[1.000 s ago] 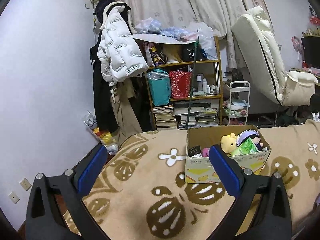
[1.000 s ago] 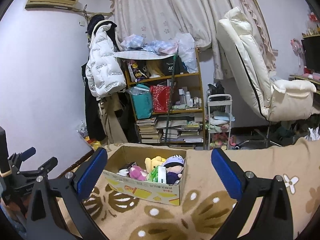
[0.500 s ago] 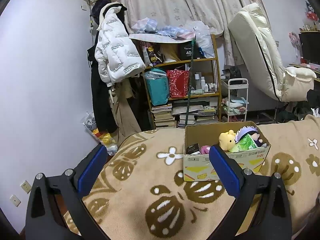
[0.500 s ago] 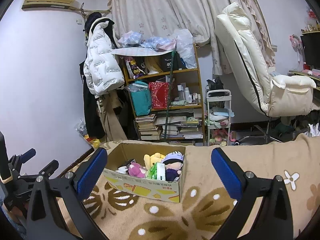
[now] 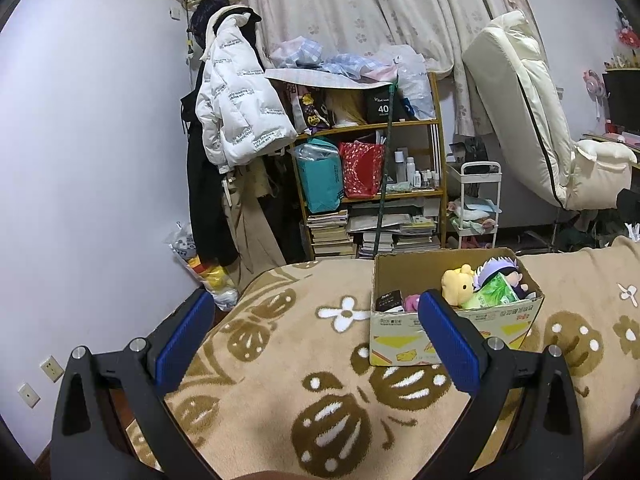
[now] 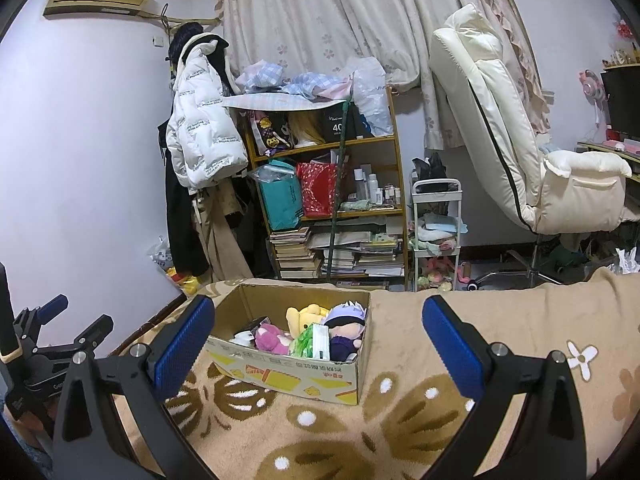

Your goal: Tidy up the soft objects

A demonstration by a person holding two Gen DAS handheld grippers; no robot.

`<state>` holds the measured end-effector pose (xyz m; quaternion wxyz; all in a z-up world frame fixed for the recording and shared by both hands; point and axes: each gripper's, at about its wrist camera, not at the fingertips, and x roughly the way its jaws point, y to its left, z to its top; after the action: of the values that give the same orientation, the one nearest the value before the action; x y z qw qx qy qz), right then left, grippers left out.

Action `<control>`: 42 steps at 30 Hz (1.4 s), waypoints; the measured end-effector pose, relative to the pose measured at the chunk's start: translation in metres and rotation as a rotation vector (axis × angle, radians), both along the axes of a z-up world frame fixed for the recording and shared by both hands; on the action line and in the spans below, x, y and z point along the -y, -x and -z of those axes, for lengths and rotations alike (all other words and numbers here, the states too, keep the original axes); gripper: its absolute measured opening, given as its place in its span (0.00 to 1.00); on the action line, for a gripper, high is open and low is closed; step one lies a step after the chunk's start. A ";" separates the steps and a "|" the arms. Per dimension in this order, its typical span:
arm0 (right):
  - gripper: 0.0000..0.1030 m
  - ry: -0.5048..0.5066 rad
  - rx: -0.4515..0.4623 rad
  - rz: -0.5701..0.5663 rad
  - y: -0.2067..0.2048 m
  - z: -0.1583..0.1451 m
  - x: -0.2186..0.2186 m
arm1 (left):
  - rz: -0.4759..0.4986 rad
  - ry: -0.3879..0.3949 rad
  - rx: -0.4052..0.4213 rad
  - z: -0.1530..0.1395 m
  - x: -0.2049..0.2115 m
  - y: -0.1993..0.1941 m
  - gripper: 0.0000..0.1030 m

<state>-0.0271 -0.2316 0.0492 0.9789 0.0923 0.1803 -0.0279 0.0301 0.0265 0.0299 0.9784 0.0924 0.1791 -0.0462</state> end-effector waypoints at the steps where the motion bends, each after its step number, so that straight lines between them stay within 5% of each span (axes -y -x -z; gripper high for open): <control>1: 1.00 -0.001 0.002 0.000 0.000 0.000 -0.001 | 0.000 -0.001 0.001 0.000 0.000 0.000 0.97; 42: 1.00 0.023 -0.017 0.015 -0.003 0.007 0.003 | 0.016 0.004 -0.012 -0.001 0.003 -0.001 0.97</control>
<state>-0.0240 -0.2345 0.0424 0.9781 0.0820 0.1875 -0.0381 0.0312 0.0239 0.0311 0.9771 0.0915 0.1839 -0.0547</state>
